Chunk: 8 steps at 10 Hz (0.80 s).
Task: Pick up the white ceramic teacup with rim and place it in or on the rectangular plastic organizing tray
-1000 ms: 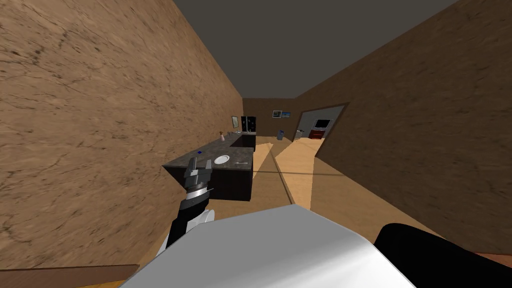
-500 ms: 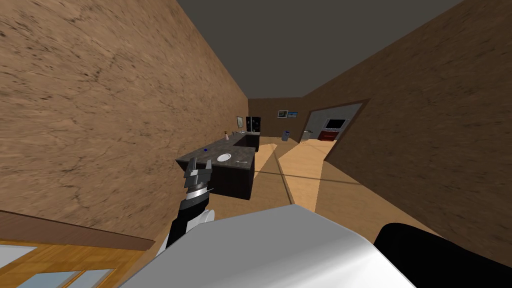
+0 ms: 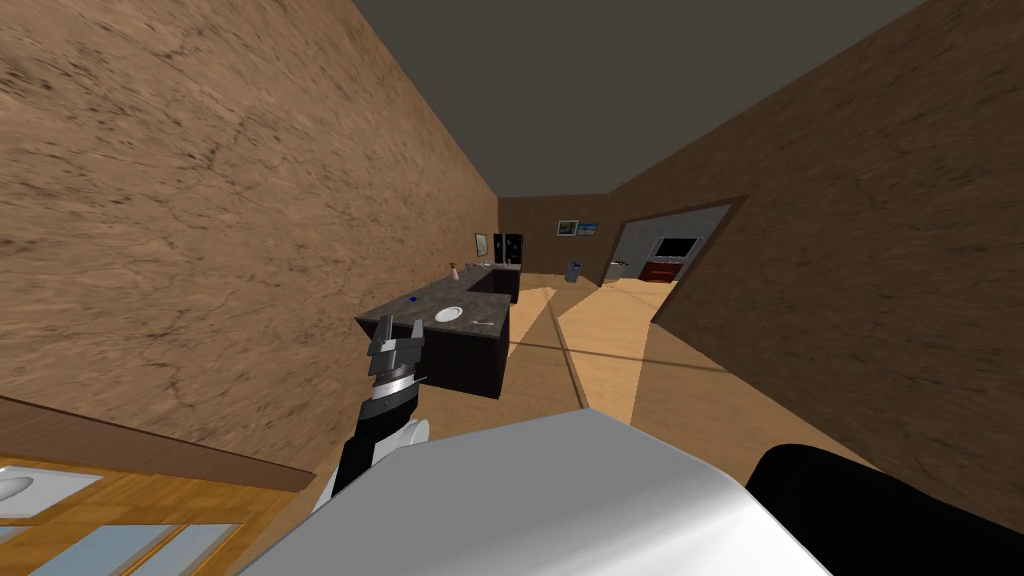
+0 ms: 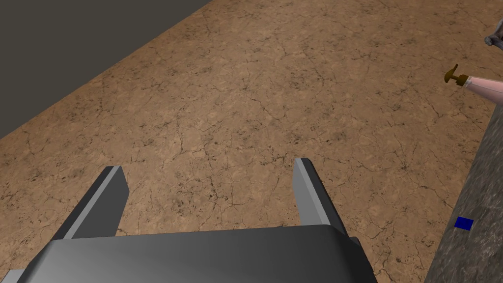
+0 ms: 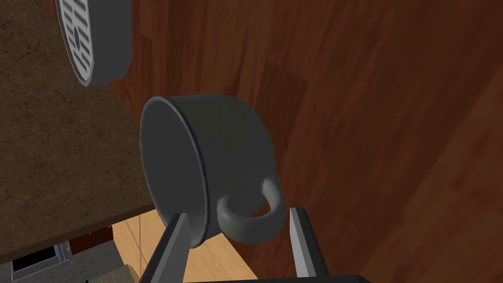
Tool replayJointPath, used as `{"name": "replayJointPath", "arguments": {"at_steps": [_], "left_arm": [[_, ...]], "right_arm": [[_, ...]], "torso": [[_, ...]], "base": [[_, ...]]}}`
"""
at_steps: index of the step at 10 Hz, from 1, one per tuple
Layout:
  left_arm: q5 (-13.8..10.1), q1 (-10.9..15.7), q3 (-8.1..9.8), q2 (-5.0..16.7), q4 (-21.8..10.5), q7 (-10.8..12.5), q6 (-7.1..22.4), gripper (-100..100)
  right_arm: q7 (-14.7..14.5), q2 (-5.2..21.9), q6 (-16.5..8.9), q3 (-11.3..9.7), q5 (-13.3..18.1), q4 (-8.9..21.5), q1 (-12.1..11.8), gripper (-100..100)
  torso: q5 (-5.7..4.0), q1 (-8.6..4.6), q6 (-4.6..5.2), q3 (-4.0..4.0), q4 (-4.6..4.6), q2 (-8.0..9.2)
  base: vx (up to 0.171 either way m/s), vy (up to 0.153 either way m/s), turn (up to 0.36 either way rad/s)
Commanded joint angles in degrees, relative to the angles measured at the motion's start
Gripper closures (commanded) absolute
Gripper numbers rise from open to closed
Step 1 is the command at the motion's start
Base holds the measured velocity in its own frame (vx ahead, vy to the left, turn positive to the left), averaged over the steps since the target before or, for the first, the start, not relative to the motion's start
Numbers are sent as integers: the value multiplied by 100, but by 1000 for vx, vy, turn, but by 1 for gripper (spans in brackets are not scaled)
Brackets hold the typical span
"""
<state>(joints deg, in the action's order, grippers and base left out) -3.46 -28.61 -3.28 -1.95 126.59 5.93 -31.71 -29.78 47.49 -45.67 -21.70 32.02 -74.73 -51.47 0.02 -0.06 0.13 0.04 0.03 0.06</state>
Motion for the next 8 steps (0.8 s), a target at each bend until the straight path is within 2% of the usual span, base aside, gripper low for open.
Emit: {"name": "replayJointPath", "arguments": {"at_steps": [1, 4, 5, 6, 7, 8], "left_arm": [[0, 0, 0, 0, 0, 0, 0, 0], [0, 0, 0, 0, 0, 0, 0, 0], [0, 0, 0, 0, 0, 0, 0, 0], [0, 0, 0, 0, 0, 0, 0, 0], [0, 0, 0, 0, 0, 0, 0, 0], [0, 0, 0, 0, 0, 0, 0, 0]], "right_arm": [[0, 0, 0, 0, 0, 0, 0, 100], [3, 3, -3, 4, 1, 1, 2, 100], [3, 2, -3, 4, 1, 1, 2, 0], [5, 72, -44, 10, -9, -162, -104, 100], [10, 109, -63, 14, -13, -243, -157, 100], [2, 88, -47, 13, -13, -179, -115, 100]], "torso": [[0, 0, 0, 0, 0, 0], [-1, 3, 1, -3, -3, -4], [0, 4, 1, -4, -3, -5], [0, 5, 1, -4, -3, -5], [-1, 17, 6, -6, -4, -8], [2, 27, 6, -8, -5, -13]], "base": [[0, 0, 0], [0, 0, 0], [0, 0, 0], [15, 30, -53], [30, 51, -64], [14, 25, -16]]}}
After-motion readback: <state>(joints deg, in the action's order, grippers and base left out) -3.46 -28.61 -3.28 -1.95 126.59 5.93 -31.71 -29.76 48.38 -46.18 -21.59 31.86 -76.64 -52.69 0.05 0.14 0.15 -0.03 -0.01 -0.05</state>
